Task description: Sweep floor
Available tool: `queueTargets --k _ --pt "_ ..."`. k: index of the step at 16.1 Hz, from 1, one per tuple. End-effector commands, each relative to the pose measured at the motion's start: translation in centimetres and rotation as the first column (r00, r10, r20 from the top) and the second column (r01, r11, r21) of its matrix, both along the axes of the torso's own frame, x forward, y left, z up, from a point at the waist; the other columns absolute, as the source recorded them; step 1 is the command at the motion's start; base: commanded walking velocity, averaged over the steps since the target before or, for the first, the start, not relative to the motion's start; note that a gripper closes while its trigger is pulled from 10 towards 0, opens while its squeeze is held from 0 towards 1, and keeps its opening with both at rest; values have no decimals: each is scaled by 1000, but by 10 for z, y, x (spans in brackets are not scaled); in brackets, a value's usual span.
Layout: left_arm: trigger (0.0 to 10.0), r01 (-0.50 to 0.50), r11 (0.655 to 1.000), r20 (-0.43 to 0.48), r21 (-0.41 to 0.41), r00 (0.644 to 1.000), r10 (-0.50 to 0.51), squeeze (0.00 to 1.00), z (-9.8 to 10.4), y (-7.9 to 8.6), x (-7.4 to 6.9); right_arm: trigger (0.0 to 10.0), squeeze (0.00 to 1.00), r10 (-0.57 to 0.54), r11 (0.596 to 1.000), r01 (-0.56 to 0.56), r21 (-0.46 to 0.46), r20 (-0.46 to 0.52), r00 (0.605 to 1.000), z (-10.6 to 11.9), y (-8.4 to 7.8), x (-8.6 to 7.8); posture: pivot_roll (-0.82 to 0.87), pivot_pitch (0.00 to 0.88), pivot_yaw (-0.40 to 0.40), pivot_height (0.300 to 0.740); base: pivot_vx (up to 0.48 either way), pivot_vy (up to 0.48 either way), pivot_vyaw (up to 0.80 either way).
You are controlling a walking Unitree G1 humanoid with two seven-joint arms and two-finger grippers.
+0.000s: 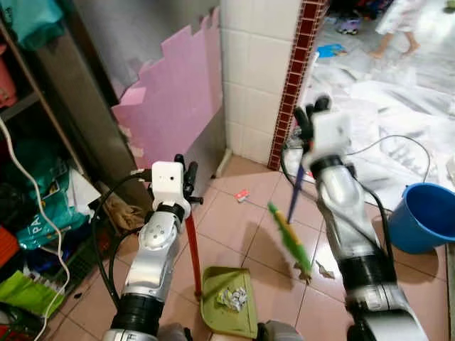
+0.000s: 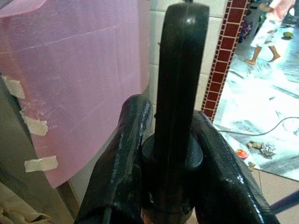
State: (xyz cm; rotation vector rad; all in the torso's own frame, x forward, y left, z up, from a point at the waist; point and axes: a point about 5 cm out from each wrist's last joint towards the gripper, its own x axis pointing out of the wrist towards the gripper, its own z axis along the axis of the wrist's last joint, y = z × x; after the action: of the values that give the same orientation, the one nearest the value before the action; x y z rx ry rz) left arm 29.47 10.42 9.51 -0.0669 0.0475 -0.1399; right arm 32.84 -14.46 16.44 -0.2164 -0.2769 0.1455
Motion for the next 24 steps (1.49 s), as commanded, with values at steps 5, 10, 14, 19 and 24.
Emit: queueTargets --k 5,10,14,19,24 --pt "10000 94 995 30 -39 995 -93 0 5 -13 2 10000 0 -34 999 34 15 -16 999 -11 1 -14 -74 0 43 740 0 0 -640" --pt "10000 123 991 42 -52 992 -120 0 9 -16 3 10000 0 -40 999 40 11 1 999 -9 3 -14 -71 0 46 740 0 -55 -800" --pt "10000 127 990 43 -60 991 -125 0 9 -15 2 10000 0 -46 999 46 3 4 999 -7 2 -16 -66 0 46 740 0 -312 -800" --pt "10000 128 990 49 -65 991 -125 0 11 -15 5 10000 0 -49 999 49 -2 47 998 1 3 -14 -68 0 48 740 0 -385 -800" --pt "10000 102 992 47 -78 994 -98 0 10 -13 6 10000 0 -26 1000 25 12 73 997 6 4 -16 -75 0 47 740 0 -60 -385"
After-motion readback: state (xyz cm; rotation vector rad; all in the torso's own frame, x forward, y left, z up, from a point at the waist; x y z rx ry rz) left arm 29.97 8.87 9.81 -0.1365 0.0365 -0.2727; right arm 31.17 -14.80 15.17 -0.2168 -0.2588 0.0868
